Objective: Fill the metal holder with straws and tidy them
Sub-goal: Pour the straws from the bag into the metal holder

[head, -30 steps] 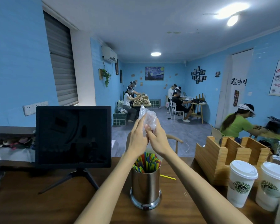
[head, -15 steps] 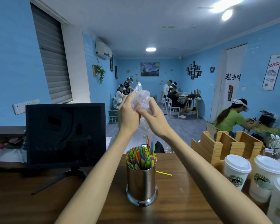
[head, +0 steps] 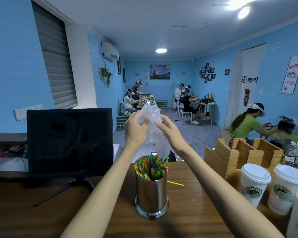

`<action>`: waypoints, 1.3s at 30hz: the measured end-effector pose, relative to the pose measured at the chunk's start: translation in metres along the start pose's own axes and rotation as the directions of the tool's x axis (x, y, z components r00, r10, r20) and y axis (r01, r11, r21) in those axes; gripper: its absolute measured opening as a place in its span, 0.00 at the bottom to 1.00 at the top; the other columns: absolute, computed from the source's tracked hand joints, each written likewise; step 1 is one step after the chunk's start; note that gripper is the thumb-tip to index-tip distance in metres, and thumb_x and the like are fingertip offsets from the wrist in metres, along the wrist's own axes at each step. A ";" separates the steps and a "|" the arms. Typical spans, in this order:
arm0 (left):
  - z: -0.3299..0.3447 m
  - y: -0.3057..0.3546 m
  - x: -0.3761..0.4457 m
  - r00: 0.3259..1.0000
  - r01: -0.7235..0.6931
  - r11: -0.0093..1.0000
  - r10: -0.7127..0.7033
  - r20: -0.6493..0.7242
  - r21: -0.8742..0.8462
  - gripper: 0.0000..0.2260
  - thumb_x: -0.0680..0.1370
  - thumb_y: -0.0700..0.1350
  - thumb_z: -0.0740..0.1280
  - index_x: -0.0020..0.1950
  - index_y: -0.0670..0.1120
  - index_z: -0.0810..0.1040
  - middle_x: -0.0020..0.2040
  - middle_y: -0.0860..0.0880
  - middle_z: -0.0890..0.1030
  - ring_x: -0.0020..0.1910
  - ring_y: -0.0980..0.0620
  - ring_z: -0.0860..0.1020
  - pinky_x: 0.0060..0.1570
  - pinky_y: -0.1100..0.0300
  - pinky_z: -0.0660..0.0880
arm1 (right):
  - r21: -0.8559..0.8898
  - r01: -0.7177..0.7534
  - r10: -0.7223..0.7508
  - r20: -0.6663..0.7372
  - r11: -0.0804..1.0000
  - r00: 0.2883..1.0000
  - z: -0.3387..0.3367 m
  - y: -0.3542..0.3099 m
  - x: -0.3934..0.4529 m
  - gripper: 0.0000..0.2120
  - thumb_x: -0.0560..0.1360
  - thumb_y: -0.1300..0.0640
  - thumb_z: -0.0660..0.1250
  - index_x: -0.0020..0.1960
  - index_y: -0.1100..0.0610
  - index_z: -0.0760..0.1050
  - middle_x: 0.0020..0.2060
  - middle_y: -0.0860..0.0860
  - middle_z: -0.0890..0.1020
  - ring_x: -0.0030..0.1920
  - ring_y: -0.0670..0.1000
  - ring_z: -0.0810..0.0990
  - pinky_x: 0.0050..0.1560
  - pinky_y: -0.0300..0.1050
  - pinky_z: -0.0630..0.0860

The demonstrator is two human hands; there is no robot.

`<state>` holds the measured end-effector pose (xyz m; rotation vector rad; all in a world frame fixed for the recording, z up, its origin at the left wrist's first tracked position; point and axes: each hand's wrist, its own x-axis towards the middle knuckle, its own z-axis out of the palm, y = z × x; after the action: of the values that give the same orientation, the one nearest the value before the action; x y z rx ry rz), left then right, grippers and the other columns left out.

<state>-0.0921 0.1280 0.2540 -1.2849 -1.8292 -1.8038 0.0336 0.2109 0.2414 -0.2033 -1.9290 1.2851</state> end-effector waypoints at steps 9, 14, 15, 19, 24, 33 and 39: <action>0.001 -0.005 0.003 0.997 0.080 0.996 -0.080 -0.014 -0.046 0.13 0.80 0.39 0.68 0.65 0.45 0.80 0.59 0.49 0.83 0.56 0.50 0.80 0.56 0.56 0.78 | 0.253 -0.341 0.369 -0.072 0.906 0.927 -0.037 0.102 -0.033 0.39 0.62 0.57 0.59 0.75 0.56 0.65 0.75 0.54 0.70 0.77 0.56 0.66 0.69 0.46 0.65; 0.007 -0.004 0.004 0.995 0.090 0.995 -0.092 -0.035 -0.050 0.14 0.80 0.40 0.68 0.66 0.44 0.80 0.59 0.49 0.83 0.56 0.50 0.80 0.55 0.57 0.78 | 0.085 -0.448 0.431 0.167 0.890 0.887 -0.027 0.129 -0.057 0.47 0.59 0.47 0.71 0.77 0.53 0.66 0.72 0.48 0.74 0.72 0.49 0.72 0.65 0.42 0.69; 0.009 -0.004 0.003 0.995 0.090 0.995 -0.092 -0.044 -0.049 0.13 0.80 0.39 0.68 0.65 0.44 0.80 0.59 0.49 0.83 0.55 0.51 0.80 0.54 0.58 0.77 | 0.049 -0.437 0.423 0.176 0.898 0.889 -0.023 0.130 -0.058 0.42 0.62 0.47 0.74 0.75 0.52 0.68 0.69 0.48 0.78 0.68 0.47 0.76 0.61 0.38 0.72; 0.012 -0.002 -0.003 0.993 0.086 0.995 -0.090 -0.079 -0.049 0.11 0.80 0.39 0.68 0.62 0.44 0.81 0.57 0.49 0.83 0.53 0.51 0.79 0.51 0.59 0.75 | 0.118 -0.362 0.363 0.017 0.925 0.932 -0.006 0.126 -0.055 0.17 0.78 0.54 0.72 0.65 0.57 0.79 0.58 0.52 0.85 0.53 0.42 0.84 0.49 0.30 0.76; 0.012 0.000 0.001 0.988 0.111 0.991 -0.118 -0.095 -0.074 0.13 0.80 0.39 0.68 0.64 0.45 0.81 0.58 0.49 0.84 0.55 0.49 0.80 0.54 0.56 0.77 | 0.112 -0.379 0.390 -0.102 0.919 0.915 0.009 0.132 -0.048 0.11 0.78 0.53 0.72 0.54 0.60 0.84 0.47 0.54 0.88 0.50 0.54 0.87 0.49 0.43 0.83; 0.011 -0.002 0.003 0.983 0.131 0.988 -0.140 -0.118 -0.083 0.12 0.80 0.40 0.68 0.63 0.43 0.81 0.57 0.47 0.84 0.56 0.45 0.81 0.56 0.49 0.79 | 0.153 -0.454 0.470 -0.098 0.878 0.877 0.018 0.134 -0.035 0.13 0.79 0.54 0.71 0.49 0.66 0.82 0.40 0.54 0.87 0.39 0.48 0.87 0.38 0.38 0.81; 0.003 0.006 0.016 0.978 0.129 0.985 -0.145 -0.151 -0.112 0.14 0.81 0.40 0.67 0.67 0.43 0.79 0.60 0.47 0.83 0.53 0.52 0.81 0.49 0.67 0.77 | 0.121 -0.462 0.469 -0.032 0.878 0.883 0.019 0.133 -0.033 0.16 0.80 0.51 0.69 0.48 0.65 0.84 0.43 0.57 0.88 0.43 0.52 0.88 0.43 0.42 0.83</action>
<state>-0.0954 0.1361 0.2686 -1.0351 -1.7989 -2.0326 0.0059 0.2429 0.1095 -0.6778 -1.8097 1.6706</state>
